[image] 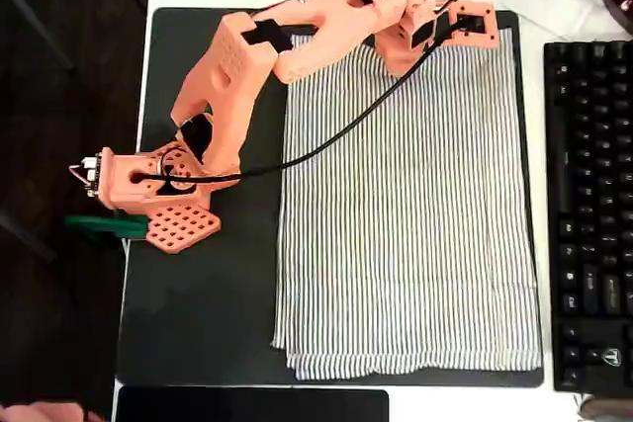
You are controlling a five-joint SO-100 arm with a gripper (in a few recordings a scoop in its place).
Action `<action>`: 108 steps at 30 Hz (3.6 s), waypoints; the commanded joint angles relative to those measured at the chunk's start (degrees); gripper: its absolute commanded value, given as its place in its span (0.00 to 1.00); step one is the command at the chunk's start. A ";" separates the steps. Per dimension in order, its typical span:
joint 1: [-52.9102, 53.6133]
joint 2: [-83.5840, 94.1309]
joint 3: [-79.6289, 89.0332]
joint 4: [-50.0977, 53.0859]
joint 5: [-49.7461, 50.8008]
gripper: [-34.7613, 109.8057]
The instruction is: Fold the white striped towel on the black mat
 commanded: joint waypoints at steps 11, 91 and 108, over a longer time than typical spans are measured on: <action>9.05 17.58 -1.85 13.97 -4.83 0.24; 61.35 25.05 11.25 4.75 -42.98 0.31; 62.93 28.48 12.83 11.07 -43.42 0.31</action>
